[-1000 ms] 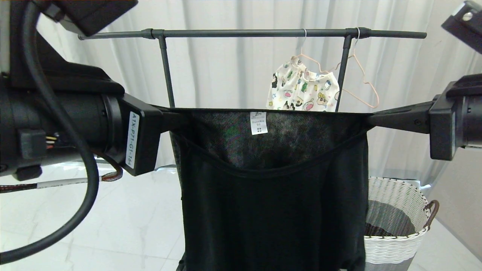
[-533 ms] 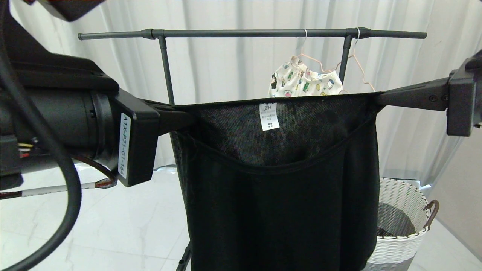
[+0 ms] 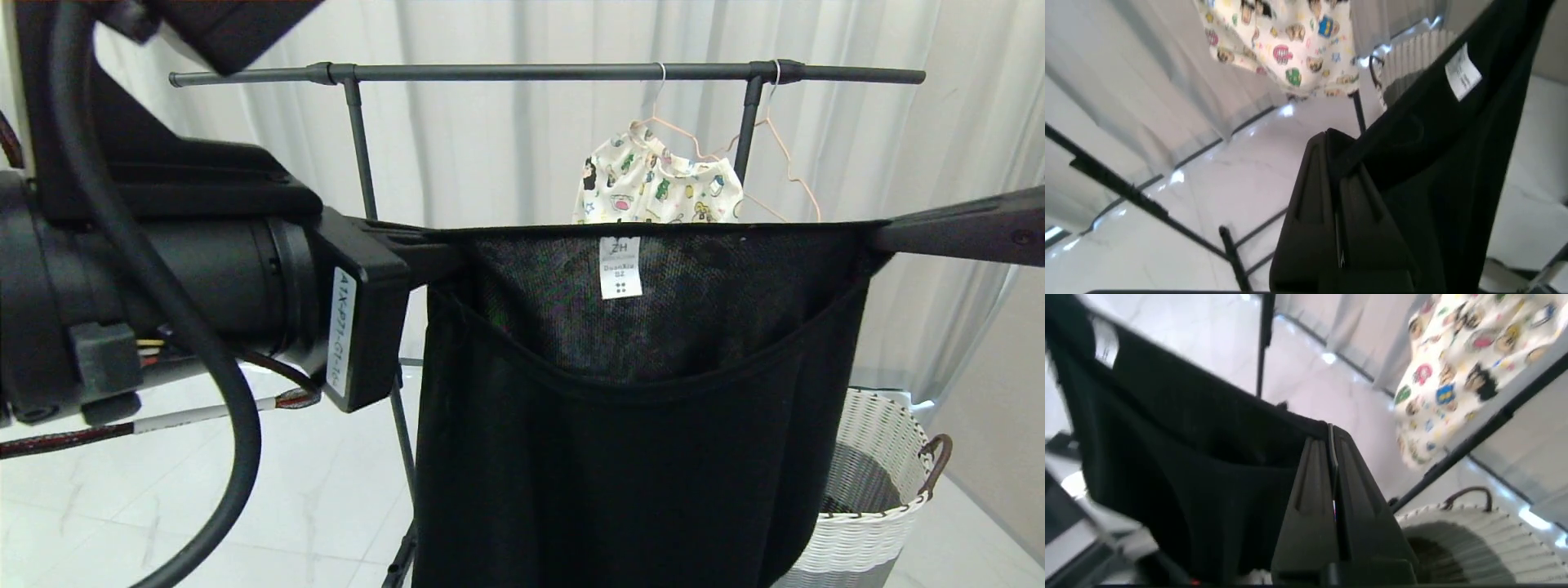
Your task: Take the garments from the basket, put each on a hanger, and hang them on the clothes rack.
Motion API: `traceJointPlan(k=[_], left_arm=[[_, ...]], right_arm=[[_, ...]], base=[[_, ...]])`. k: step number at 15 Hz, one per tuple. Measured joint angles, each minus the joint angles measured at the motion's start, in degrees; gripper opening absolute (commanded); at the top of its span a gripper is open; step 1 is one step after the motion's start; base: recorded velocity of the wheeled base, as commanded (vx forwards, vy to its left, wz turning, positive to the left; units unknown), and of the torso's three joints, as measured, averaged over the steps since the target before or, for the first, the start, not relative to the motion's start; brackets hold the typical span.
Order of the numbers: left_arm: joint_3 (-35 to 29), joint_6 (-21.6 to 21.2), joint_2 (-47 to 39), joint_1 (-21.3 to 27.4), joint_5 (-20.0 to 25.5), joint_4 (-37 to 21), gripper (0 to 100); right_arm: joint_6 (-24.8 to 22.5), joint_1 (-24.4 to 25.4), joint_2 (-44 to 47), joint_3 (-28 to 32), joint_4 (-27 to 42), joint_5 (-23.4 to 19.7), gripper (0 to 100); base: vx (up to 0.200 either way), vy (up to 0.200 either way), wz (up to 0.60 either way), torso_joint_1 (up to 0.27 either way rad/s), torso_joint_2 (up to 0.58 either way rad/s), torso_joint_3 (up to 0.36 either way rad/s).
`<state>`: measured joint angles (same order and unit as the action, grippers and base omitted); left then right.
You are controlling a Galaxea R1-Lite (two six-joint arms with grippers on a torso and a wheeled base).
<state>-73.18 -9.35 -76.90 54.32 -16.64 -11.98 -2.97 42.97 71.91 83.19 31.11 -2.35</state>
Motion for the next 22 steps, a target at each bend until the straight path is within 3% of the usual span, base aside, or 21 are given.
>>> traceJointPlan(k=[2, 4, 7, 9, 12, 14, 18, 22], left_arm=[[-2.0, -1.8, -1.4, 1.0, 0.1, 1.8, 0], [-6.0, -2.6, -3.9, 1.8, 1.6, 2.3, 0], [-9.8, -2.8, -7.1, 2.2, 3.3, 2.4, 0], [-9.9, -2.6, -7.7, 2.2, 3.2, 2.3, 0], [-8.1, -2.4, -6.0, 2.5, 3.1, -0.7, 0], [-6.6, -0.4, -2.8, 4.1, 3.1, -7.4, 0], [-5.6, 11.3, 3.7, 14.1, 3.1, -19.3, 0], [-5.6, 12.5, 5.9, 16.2, 2.0, -19.9, 0]], right_arm=[[0.0, 1.6, -2.8, -0.1, 6.3, -4.0, 0], [0.1, 6.1, -5.6, -0.1, 11.5, -5.2, 0], [0.2, 12.0, -7.9, -0.1, 13.8, -5.3, 0], [0.2, 13.1, -8.2, 0.0, 13.7, -5.3, 0], [0.2, 11.4, -7.1, 0.4, 9.0, -5.2, 0], [0.1, 9.0, -4.7, 0.7, 1.4, -5.2, 0], [0.0, 7.4, 2.9, 5.2, -5.2, -5.2, 0], [0.0, 6.8, 6.8, 8.5, -4.8, -5.2, 0]], base=[[0.000, 0.000, 0.00, 0.000, 0.00, 0.000], [0.000, 0.000, 0.00, 0.000, 0.00, 0.000], [0.000, 0.000, 0.00, 0.000, 0.00, 0.000], [0.000, 0.000, 0.00, 0.000, 0.00, 0.000], [0.000, 0.000, 0.00, 0.000, 0.00, 0.000], [0.000, 0.000, 0.00, 0.000, 0.00, 0.000], [0.000, 0.000, 0.00, 0.000, 0.00, 0.000], [0.000, 0.000, 0.00, 0.000, 0.00, 0.000]])
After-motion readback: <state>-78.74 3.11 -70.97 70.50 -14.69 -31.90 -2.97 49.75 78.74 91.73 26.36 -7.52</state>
